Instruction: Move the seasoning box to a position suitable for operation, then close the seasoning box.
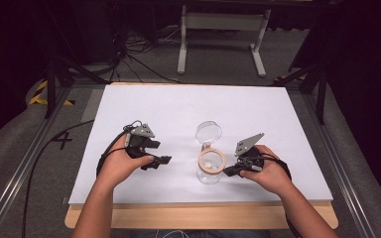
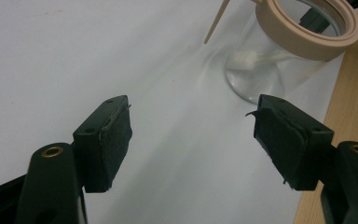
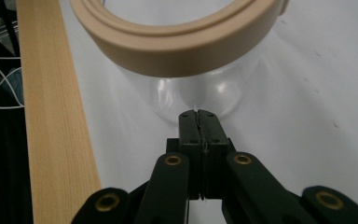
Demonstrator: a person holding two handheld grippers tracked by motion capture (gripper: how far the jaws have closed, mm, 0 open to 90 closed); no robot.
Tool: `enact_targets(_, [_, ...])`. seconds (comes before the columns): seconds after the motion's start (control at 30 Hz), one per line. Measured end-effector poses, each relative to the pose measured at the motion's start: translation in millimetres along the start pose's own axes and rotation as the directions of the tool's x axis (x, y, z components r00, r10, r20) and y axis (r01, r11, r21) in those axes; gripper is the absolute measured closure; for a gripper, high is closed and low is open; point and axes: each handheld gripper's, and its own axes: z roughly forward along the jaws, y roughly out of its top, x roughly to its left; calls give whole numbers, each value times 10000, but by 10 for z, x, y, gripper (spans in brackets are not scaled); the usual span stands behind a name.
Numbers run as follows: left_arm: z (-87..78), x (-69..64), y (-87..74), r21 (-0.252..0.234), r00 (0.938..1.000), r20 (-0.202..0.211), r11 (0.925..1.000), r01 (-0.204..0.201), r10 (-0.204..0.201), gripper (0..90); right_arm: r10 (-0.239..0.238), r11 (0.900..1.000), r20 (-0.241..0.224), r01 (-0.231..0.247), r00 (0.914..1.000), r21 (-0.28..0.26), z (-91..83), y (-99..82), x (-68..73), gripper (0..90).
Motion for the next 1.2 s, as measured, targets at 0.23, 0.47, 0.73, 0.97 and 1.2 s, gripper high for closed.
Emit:
enact_targets(0.23, [16,16,-10,-4,9999,62,10000,86,-86,281,-269,9996,-200,270,9994,86,51,50,75,900])
enact_targets(0.47, [42,17,-11,-8,9990,22,9990,448,-448,306,-296,9995,-314,299,9991,78,64,57,85,900])
enact_targets(0.73, [5,-10,54,-697,9998,-183,9975,-92,79,481,-165,9984,45,167,9999,-545,-153,58,74,900])
enact_targets(0.97, [-48,-38,183,-741,9999,117,9972,132,-124,811,-104,9929,194,127,9998,-1184,-294,76,106,900])
enact_targets(1.2, [49,-74,368,-1309,10000,0,9914,-75,76,894,-65,9841,240,107,9997,-1775,-325,132,172,900])
